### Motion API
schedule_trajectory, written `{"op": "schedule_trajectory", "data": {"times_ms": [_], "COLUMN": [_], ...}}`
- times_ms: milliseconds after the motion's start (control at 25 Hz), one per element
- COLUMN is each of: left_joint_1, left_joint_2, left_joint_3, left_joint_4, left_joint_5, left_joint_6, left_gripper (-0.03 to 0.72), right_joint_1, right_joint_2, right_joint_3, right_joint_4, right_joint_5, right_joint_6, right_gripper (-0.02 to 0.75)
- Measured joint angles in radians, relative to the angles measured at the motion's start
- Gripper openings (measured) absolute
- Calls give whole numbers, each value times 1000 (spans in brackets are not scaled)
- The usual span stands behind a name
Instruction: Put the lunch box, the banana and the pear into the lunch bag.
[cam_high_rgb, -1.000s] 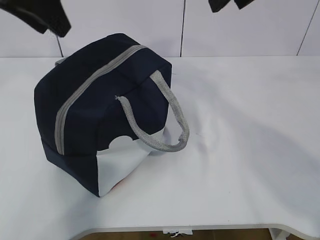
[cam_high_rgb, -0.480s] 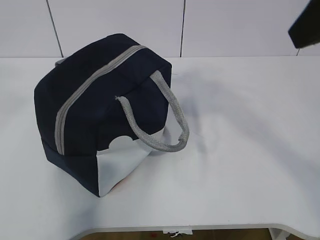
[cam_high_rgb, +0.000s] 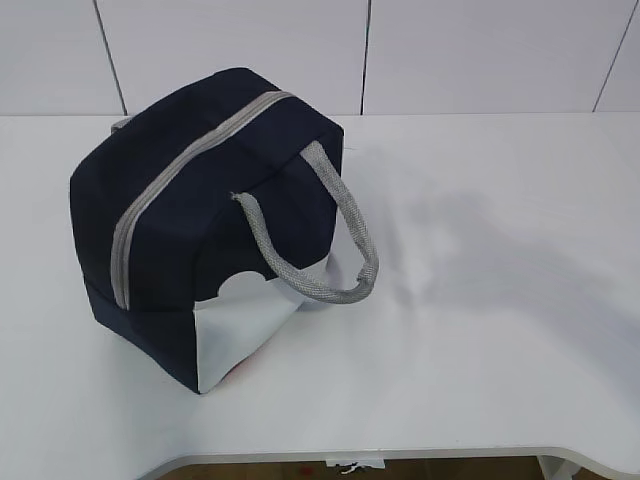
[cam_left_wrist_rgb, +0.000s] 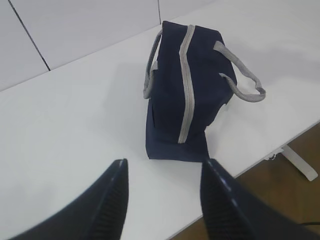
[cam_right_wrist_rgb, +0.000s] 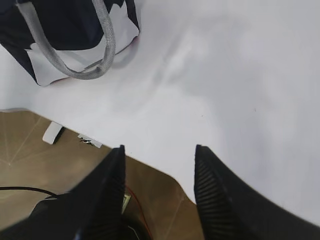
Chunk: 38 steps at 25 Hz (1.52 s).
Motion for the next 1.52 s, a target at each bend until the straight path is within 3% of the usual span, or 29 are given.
{"op": "schedule_trajectory", "data": {"times_ms": [400,920,1120,1520], "left_joint_1": [0,0,0,0], "left_joint_2": [-280,-528,-530,-530], "left_joint_3": [220,519,588,677], "left_joint_4": [-40,-43,-69,-42], "left_joint_5": [2,6,2,-132], "left_joint_6": [0,0,0,0], "left_gripper": [358,322,319,311], "right_joint_1": [0,0,0,0], "right_joint_2": [-376,-783,-800,-800], "right_joint_3": [159,552,612,654], "right_joint_4": [45,27,-39,-50], "right_joint_5": [10,16,17,-99], "right_joint_6": [2,2,2,24], "right_gripper": [316,314,314,312]}}
